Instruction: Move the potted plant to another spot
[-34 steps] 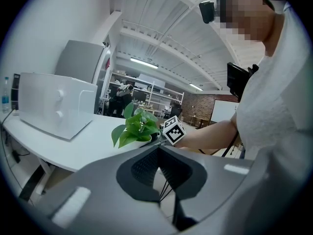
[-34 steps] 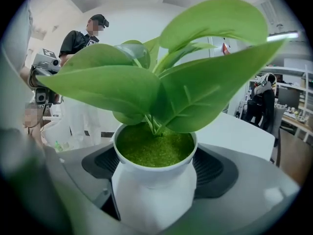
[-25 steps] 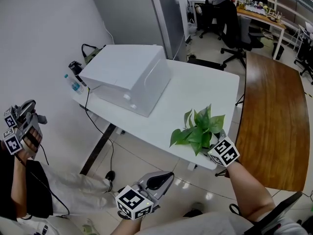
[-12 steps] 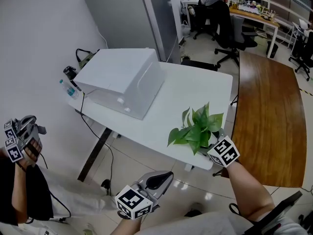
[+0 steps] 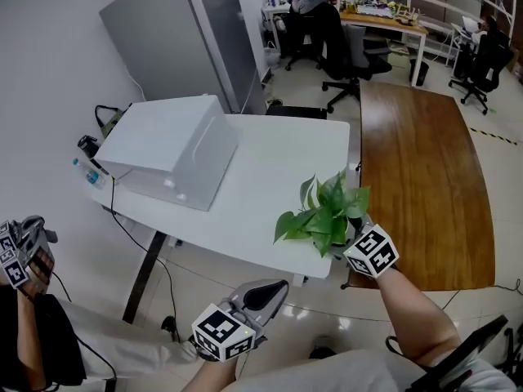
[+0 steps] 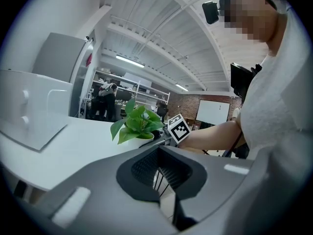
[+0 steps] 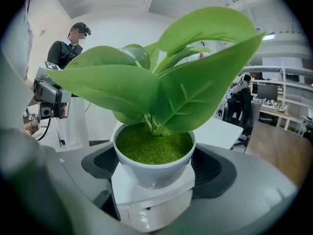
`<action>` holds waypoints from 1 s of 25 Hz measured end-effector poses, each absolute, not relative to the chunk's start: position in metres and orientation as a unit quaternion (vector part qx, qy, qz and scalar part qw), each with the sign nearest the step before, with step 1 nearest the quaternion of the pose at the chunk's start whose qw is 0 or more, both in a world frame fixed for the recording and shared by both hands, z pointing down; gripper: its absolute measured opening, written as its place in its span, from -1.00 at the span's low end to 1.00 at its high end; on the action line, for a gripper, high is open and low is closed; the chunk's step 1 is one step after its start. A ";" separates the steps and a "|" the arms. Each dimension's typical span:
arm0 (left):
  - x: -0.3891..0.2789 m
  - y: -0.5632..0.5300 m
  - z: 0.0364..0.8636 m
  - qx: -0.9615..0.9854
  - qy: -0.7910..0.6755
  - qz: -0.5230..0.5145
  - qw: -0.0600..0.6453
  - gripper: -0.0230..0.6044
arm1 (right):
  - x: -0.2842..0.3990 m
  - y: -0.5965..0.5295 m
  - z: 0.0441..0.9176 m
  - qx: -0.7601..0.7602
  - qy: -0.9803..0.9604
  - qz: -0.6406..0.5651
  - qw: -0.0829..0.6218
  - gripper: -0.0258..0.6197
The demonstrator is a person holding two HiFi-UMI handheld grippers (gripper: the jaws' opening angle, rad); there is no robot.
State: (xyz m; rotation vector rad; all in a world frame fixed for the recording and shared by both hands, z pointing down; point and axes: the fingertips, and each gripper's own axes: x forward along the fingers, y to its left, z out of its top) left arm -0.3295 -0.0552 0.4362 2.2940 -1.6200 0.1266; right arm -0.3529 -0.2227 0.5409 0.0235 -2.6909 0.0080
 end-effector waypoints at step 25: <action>-0.141 -0.181 0.433 0.907 -0.387 0.064 0.152 -0.98 | -0.100 -0.333 0.523 0.196 -0.952 0.018 0.236 0.49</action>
